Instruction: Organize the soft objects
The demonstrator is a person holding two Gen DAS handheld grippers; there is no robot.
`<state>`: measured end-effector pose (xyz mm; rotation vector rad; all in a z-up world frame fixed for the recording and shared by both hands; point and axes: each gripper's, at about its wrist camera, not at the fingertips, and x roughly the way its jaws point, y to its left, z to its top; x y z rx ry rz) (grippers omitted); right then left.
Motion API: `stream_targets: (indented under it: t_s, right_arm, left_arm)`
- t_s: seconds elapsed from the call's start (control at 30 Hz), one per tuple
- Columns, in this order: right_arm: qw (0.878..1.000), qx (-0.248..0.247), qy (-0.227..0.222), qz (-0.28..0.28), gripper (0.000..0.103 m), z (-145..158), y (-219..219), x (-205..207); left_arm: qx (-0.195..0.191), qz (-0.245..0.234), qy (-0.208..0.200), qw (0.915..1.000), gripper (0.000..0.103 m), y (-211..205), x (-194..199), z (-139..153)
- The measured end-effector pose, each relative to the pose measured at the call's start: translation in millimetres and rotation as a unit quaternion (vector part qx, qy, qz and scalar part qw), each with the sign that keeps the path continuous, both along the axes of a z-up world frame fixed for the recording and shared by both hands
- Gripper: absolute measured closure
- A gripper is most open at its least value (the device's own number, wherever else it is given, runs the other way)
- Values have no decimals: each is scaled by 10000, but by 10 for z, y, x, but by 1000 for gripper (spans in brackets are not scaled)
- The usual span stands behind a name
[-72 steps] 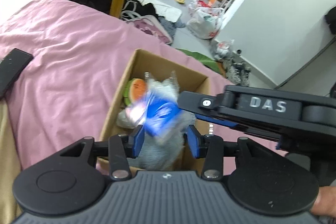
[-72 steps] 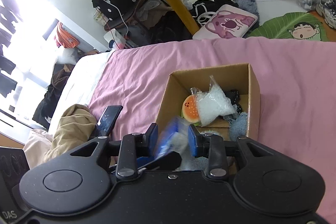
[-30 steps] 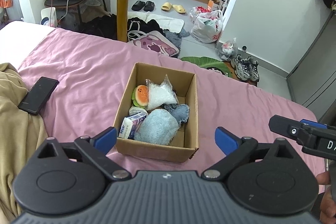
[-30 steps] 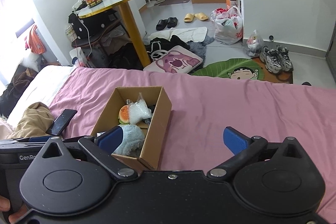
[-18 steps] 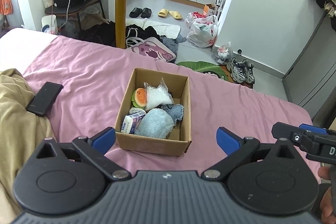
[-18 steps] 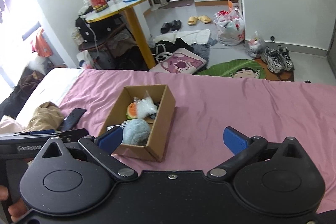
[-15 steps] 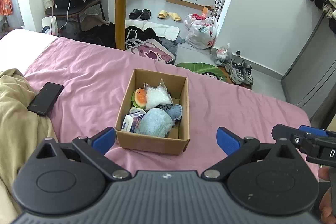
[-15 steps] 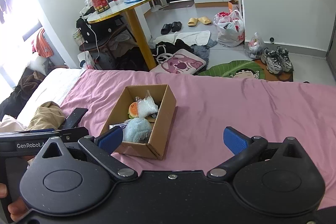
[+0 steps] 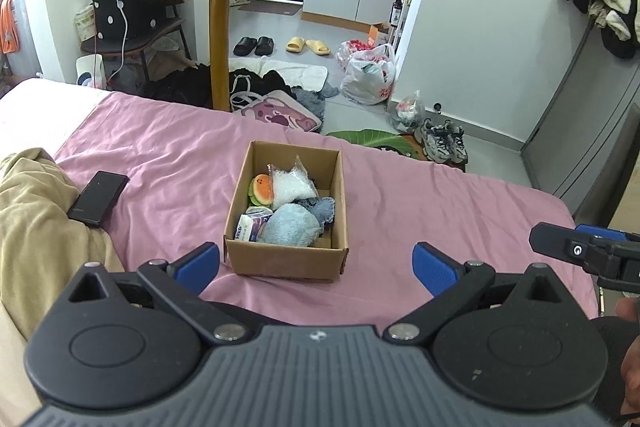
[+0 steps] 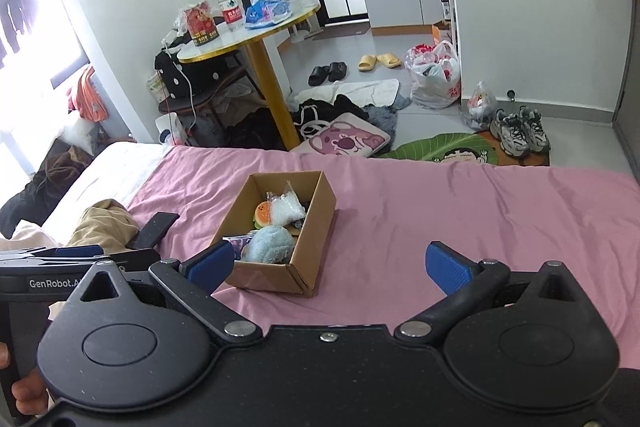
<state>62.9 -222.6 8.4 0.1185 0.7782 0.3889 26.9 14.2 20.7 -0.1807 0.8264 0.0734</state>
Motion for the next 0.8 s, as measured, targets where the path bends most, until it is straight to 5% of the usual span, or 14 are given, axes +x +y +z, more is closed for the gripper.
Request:
stream_targets:
  t_s: [0.8]
  right_arm:
    - [9991,-57,-397,136,0,252,-85,-494]
  left_arm:
    - [8,-139,-317,9994,1,-95,-579,246]
